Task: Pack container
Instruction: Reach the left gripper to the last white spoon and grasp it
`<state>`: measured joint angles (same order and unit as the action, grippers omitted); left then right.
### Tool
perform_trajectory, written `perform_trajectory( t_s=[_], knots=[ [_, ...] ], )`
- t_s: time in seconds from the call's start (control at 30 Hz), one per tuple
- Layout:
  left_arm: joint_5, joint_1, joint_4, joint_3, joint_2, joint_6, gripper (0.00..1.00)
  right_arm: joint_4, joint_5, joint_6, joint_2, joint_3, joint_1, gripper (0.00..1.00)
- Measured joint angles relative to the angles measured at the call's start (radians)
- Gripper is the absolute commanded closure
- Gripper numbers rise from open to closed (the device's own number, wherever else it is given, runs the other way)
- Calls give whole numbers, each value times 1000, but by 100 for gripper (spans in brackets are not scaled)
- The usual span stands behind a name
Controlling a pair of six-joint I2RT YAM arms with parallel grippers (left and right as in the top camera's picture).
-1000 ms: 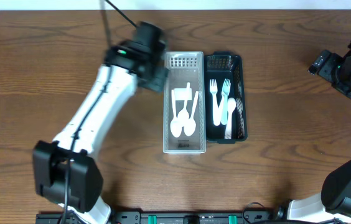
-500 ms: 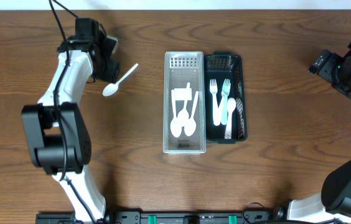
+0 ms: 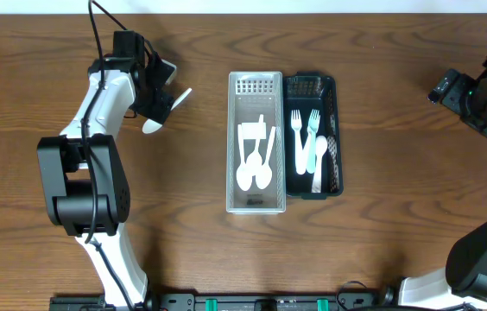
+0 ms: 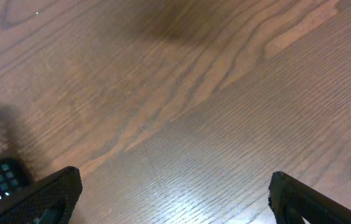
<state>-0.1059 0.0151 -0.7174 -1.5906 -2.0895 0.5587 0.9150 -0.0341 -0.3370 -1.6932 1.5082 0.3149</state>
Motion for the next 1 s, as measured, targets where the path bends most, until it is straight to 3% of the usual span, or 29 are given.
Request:
perform_trajectory(
  t_s=[0.73, 0.83, 1.0],
  knots=[
    [-15, -31, 9, 8, -71, 44, 37, 0, 0, 0, 0, 0, 0, 1],
    [-21, -39, 6, 23, -71, 44, 41, 0, 0, 0, 0, 0, 0, 1],
    [-24, -43, -11, 27, -71, 43, 57, 0, 0, 0, 0, 0, 0, 1]
  ],
)
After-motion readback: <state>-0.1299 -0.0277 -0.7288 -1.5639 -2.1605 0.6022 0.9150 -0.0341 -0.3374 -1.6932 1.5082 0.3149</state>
